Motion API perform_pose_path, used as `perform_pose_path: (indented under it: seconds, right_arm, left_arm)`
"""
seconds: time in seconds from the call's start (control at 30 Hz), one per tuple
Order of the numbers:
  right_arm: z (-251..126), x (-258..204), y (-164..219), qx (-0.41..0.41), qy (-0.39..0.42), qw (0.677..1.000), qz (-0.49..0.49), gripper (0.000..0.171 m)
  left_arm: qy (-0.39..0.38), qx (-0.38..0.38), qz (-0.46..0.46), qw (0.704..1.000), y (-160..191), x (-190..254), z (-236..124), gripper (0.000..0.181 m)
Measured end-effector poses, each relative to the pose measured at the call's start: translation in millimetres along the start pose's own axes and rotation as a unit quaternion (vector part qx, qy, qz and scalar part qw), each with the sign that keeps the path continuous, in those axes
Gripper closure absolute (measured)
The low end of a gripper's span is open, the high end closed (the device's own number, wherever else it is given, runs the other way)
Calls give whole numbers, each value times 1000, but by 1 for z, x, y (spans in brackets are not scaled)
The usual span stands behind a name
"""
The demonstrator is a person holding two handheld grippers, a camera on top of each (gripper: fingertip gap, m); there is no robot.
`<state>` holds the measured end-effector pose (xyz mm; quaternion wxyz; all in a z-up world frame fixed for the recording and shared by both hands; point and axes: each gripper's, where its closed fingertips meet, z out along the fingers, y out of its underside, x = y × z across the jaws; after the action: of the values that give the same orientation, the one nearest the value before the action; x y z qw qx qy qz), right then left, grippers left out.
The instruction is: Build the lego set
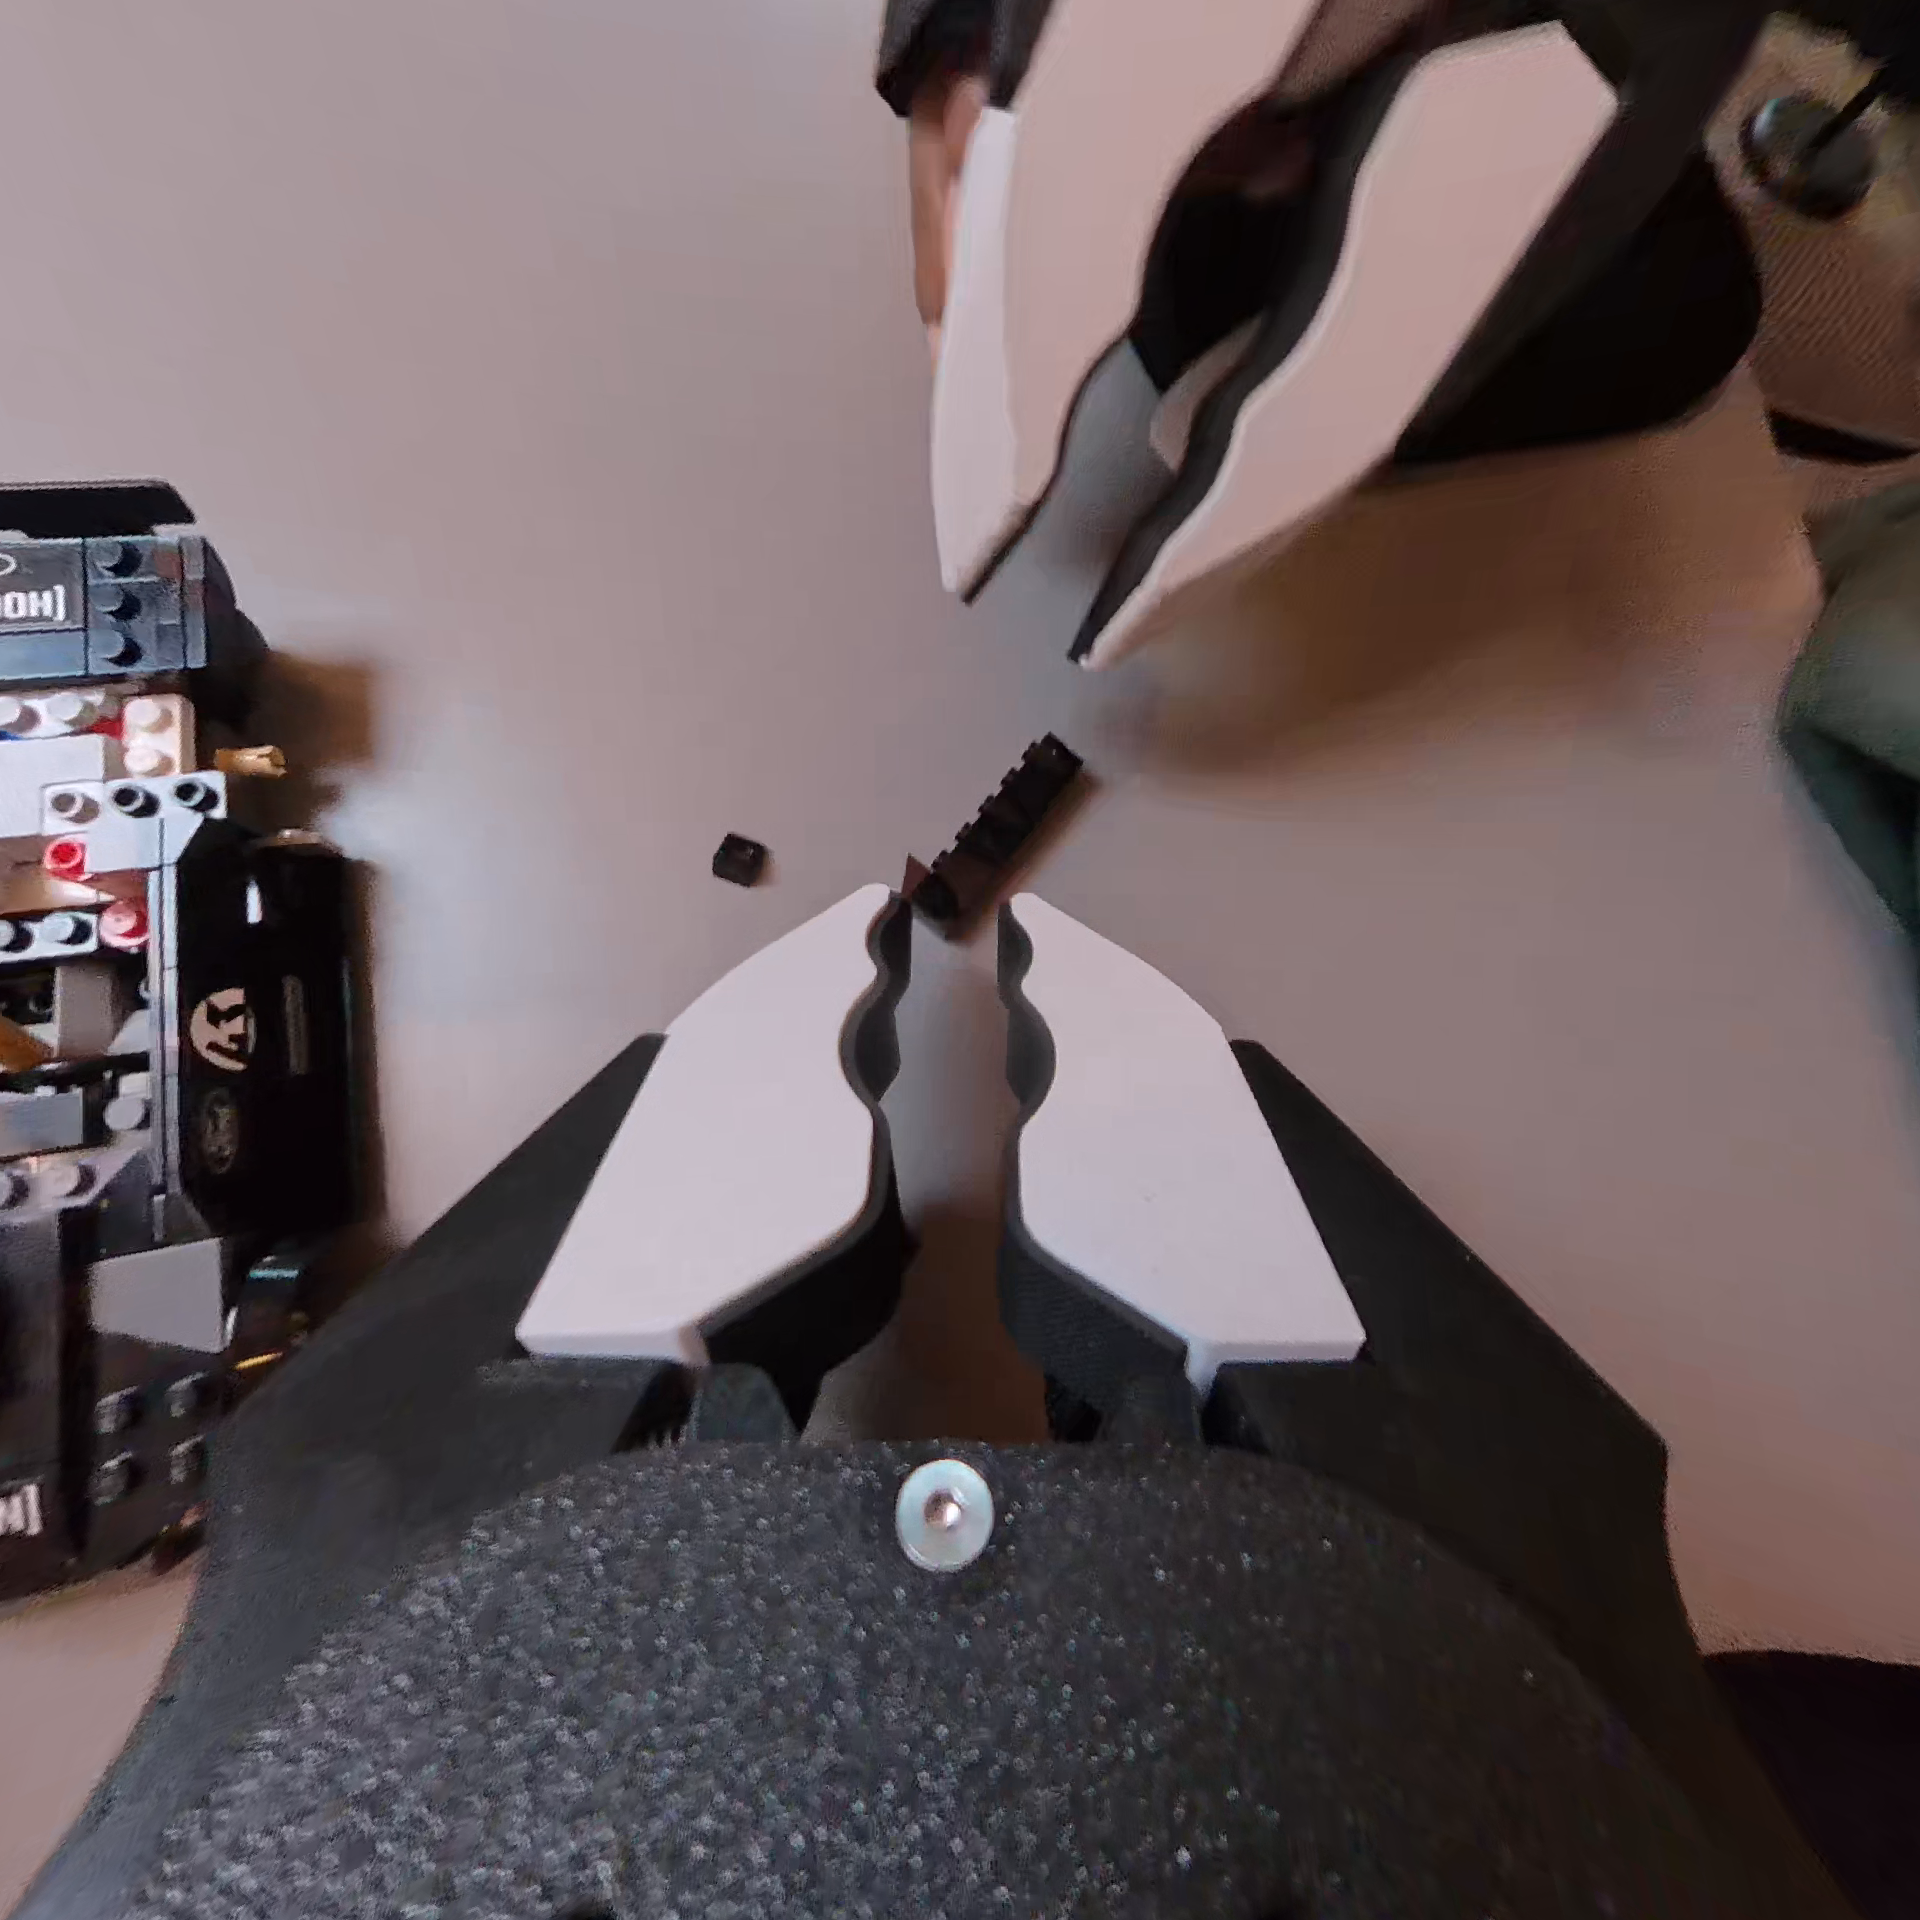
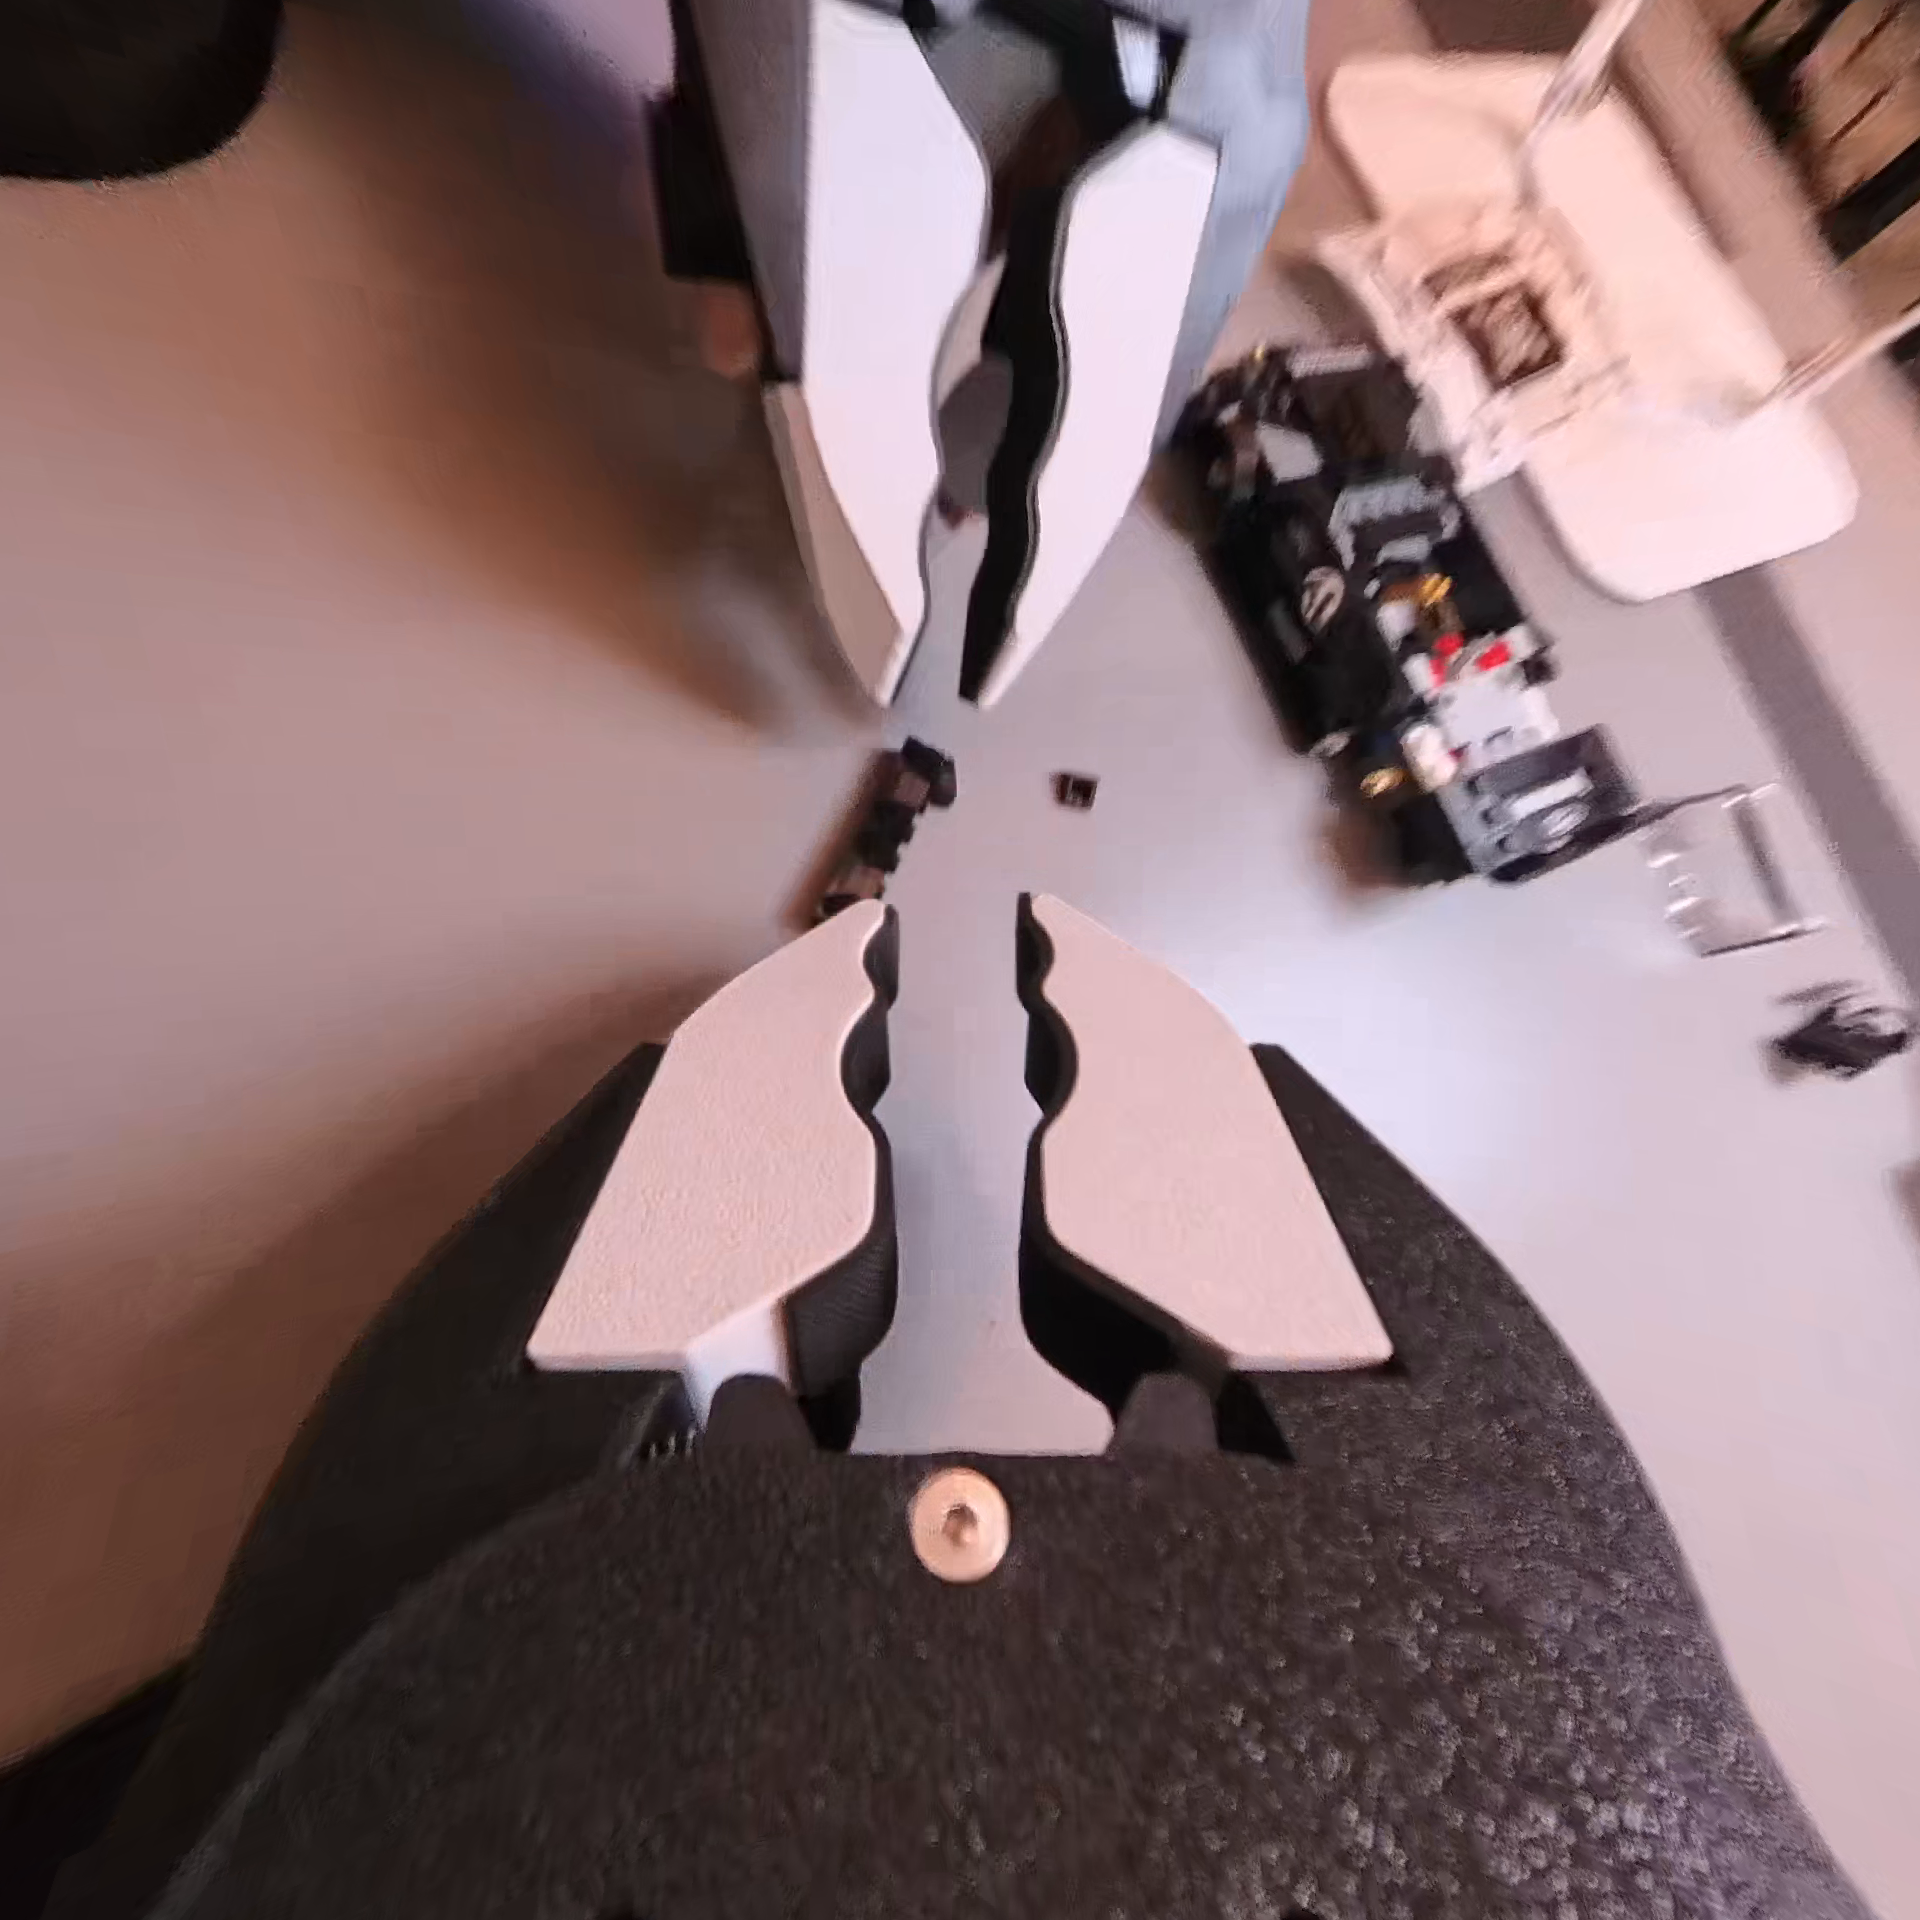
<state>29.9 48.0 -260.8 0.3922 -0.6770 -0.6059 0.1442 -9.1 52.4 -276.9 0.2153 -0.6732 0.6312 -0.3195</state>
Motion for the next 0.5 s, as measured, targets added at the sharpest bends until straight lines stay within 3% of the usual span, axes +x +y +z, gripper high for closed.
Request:
perform_pose_path:
  seconds: [0.17,0.5]
  right_arm:
    - [13,-23,11,-59,-109,989,81,141]
    - [25,-21,16,-85,-90,992,41,159]
  left_arm:
    - [-18,-4,35,999,4,-4,6,155]
    - [-8,-16,76,997,8,7,17,163]
